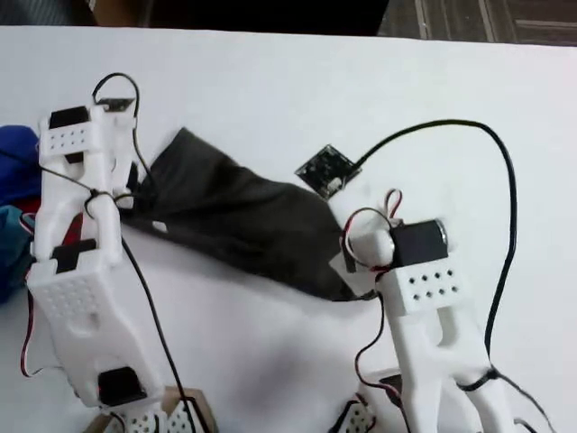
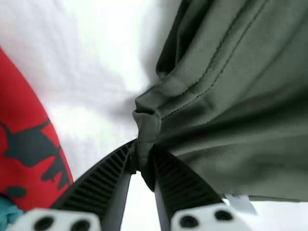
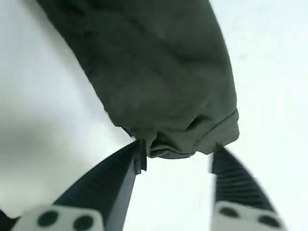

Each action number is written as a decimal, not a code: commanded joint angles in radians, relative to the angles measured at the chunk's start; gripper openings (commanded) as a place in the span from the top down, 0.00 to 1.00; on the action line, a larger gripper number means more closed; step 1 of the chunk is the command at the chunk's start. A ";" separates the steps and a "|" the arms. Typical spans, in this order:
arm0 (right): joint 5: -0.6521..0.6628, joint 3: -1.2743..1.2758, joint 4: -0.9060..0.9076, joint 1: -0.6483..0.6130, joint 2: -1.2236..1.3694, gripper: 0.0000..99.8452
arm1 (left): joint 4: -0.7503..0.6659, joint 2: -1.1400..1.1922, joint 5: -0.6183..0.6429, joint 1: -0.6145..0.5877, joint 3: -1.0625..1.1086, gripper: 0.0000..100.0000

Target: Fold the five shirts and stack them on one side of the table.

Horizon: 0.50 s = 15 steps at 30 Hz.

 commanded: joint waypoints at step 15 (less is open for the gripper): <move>-0.164 -0.017 -0.334 0.076 0.565 0.59 | 0.041 -0.061 -0.006 0.006 -0.038 0.97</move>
